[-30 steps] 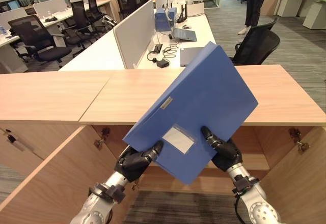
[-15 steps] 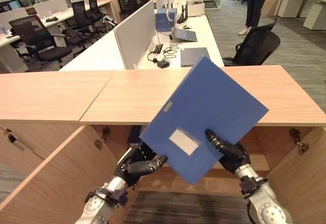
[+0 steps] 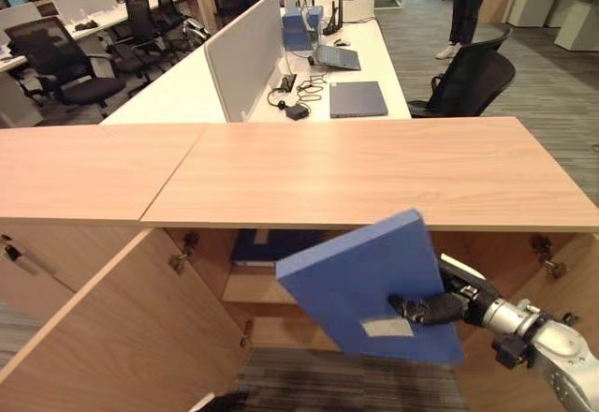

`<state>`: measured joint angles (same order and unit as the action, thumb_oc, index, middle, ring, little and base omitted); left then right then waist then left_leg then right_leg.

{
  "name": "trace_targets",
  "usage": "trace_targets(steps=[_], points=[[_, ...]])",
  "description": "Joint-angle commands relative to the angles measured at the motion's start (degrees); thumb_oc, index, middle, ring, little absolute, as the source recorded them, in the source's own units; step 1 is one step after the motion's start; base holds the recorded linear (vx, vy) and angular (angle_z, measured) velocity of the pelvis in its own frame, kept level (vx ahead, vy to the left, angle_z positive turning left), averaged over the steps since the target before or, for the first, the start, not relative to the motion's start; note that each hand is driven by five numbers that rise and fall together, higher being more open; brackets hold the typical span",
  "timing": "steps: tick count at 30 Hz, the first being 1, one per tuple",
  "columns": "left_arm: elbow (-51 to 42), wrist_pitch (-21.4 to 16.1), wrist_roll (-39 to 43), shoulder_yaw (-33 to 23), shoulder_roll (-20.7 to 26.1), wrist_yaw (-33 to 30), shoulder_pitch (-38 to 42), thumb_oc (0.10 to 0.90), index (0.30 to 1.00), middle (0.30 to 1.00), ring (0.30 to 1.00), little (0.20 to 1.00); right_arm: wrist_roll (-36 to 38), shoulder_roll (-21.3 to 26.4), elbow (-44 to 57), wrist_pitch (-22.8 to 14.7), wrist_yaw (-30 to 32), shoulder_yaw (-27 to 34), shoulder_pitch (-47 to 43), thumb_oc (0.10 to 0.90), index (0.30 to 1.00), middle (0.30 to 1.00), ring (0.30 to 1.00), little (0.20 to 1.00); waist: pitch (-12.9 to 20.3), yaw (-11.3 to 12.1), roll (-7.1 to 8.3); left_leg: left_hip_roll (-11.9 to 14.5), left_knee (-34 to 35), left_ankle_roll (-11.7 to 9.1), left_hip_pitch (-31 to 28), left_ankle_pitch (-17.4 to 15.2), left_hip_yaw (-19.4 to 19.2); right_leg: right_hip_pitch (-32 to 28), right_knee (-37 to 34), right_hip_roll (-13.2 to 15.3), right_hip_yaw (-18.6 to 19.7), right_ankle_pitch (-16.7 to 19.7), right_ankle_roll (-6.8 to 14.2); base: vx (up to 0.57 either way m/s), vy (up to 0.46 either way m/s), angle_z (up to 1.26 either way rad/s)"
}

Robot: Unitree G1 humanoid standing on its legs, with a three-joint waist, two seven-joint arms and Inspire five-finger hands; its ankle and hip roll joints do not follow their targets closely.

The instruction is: Put the empty folder in the office cabinet

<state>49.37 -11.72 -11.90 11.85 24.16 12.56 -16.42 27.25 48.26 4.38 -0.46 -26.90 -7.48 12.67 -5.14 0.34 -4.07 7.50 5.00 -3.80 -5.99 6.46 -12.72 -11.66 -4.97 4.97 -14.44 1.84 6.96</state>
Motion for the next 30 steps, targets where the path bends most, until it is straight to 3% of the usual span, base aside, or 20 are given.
trace_targets(steps=[1,5,9,12,13,15,16,18,19,20,22,25,30], points=[[0.73,-2.11,-4.05,1.88,-0.74,-2.56,7.96,0.8,0.9,0.9,0.9,0.9,-5.94,-0.85,0.93,-6.88,0.73,-0.6,-6.36,0.4,0.3,0.3,0.3,0.3,-0.63,1.25,2.13,0.7,-0.16,-3.1,-4.39,-5.74,0.29,1.02,3.25,1.56,4.85,-8.26,1.3,0.0,-0.002,-0.04],[4.41,-0.39,-5.08,2.61,-2.36,-2.99,8.29,0.8,0.9,0.9,0.9,0.9,-7.68,-2.96,-4.91,-6.17,1.93,-3.37,-6.68,0.4,0.3,0.3,0.3,0.3,-0.74,1.32,1.99,0.73,-0.21,-3.11,-4.17,-5.65,0.36,1.01,3.29,1.5,4.78,-8.46,1.13,0.0,0.0,-0.01],[4.84,1.46,-6.59,4.68,-3.52,-2.34,7.8,0.8,0.9,0.9,0.9,0.9,-12.28,-9.97,-17.16,-5.13,5.9,-8.1,-8.02,0.4,0.3,0.3,0.3,0.3,-0.98,1.89,1.69,0.84,-0.3,-3.03,-4.01,-5.52,0.68,0.98,3.34,1.42,4.4,-8.7,0.85,0.0,0.0,0.0],[6.03,1.75,-6.32,5.33,-3.8,-2.99,8.16,0.8,0.9,0.9,0.9,0.9,-10.29,-13.44,-22.37,-4.95,7.53,-9.07,-8.65,0.4,0.3,0.3,0.3,0.3,-1.05,2.09,1.72,0.83,-0.28,-3.02,-3.81,-5.4,0.91,0.97,3.27,1.41,4.22,-8.74,0.76,0.01,-0.006,0.03],[6.59,1.9,-6.05,6.21,-4.21,-3.5,8.42,0.8,0.9,0.9,0.9,0.9,-5.5,-17.48,-27.79,-4.43,9.09,-9.12,-9.18,0.4,0.3,0.3,0.3,0.3,-1.08,2.25,1.55,0.75,-0.28,-2.99,-3.62,-5.3,1.04,0.93,3.2,1.35,4.1,-8.75,0.69,0.0,0.0,0.0],[6.84,1.9,-6.11,6.93,-4.29,-3.93,8.67,0.8,0.9,0.9,0.9,0.9,-1.08,-20.11,-31.3,-4.2,10.36,-8.39,-9.66,0.4,0.3,0.3,0.3,0.3,-1.12,2.31,1.45,0.72,-0.24,-3.0,-3.54,-5.25,1.14,0.94,3.17,1.3,3.99,-8.77,0.62,0.0,0.0,0.0],[6.8,1.96,-6.37,8.36,-4.46,-4.69,9.04,0.8,0.9,0.9,0.9,0.9,9.2,-25.16,-36.65,-4.08,11.57,-7.31,-10.97,0.4,0.3,0.3,0.3,0.3,-1.12,2.43,1.24,0.63,-0.21,-3.02,-3.5,-5.14,1.27,0.98,3.15,1.18,3.95,-8.72,0.49,0.0,0.0,0.0],[6.84,1.94,-6.36,8.36,-4.35,-4.72,9.15,0.8,0.9,0.9,0.9,0.9,9.42,-25.28,-37.03,-4.27,11.47,-7.37,-11.27,0.4,0.3,0.3,0.3,0.3,-1.22,2.48,1.36,0.62,-0.23,-3.02,-3.53,-5.17,1.26,0.95,3.14,1.2,3.96,-8.75,0.49,0.0,0.0,0.0],[9.09,1.6,-5.69,9.06,-4.58,-6.08,9.66,0.8,0.9,0.9,0.9,0.9,22.61,-30.65,-42.33,-3.56,12.37,-5.87,-12.99,0.4,0.3,0.3,0.3,0.3,-1.4,2.83,1.21,0.55,-0.11,-3.15,-3.5,-5.13,1.29,0.94,3.01,1.07,3.92,-8.71,0.38,0.0,0.0,0.0],[9.67,1.65,-5.32,9.46,-4.86,-6.96,9.99,0.8,0.9,0.9,0.9,0.9,27.38,-32.26,-42.74,-3.97,13.11,-4.94,-12.96,0.4,0.3,0.3,0.3,0.3,-1.6,2.96,1.15,0.51,-0.07,-3.26,-3.37,-5.1,1.27,0.95,2.92,0.97,3.78,-8.73,0.33,0.0,0.0,0.0],[9.78,1.57,-5.26,9.85,-5.0,-7.42,10.11,0.8,0.9,0.9,0.9,0.9,29.55,-32.99,-42.62,-4.44,13.58,-4.23,-13.04,0.4,0.3,0.3,0.3,0.3,-1.65,3.09,1.09,0.47,-0.05,-3.3,-3.29,-5.08,1.32,0.92,2.78,0.95,3.68,-8.72,0.33,0.01,0.003,0.02],[9.48,1.34,-5.29,11.79,-5.48,-8.3,10.69,0.8,0.9,0.9,0.9,0.9,39.77,-36.52,-45.26,-7.16,16.72,0.08,-16.58,0.4,0.3,0.3,0.3,0.3,-2.24,3.47,0.68,0.35,0.0,-3.37,-2.68,-4.95,1.45,1.44,2.56,1.0,3.54,-8.48,0.43,0.0,0.0,0.0],[8.39,1.18,-5.7,14.11,-5.33,-8.52,11.19,0.8,0.9,0.9,0.9,0.9,44.99,-37.54,-45.15,-10.05,18.69,3.15,-20.58,0.4,0.3,0.3,0.3,0.3,-2.91,3.98,0.3,0.38,0.0,-3.42,-1.32,-4.63,1.55,2.6,2.46,1.03,3.46,-8.32,0.53,-0.01,0.003,0.0]])
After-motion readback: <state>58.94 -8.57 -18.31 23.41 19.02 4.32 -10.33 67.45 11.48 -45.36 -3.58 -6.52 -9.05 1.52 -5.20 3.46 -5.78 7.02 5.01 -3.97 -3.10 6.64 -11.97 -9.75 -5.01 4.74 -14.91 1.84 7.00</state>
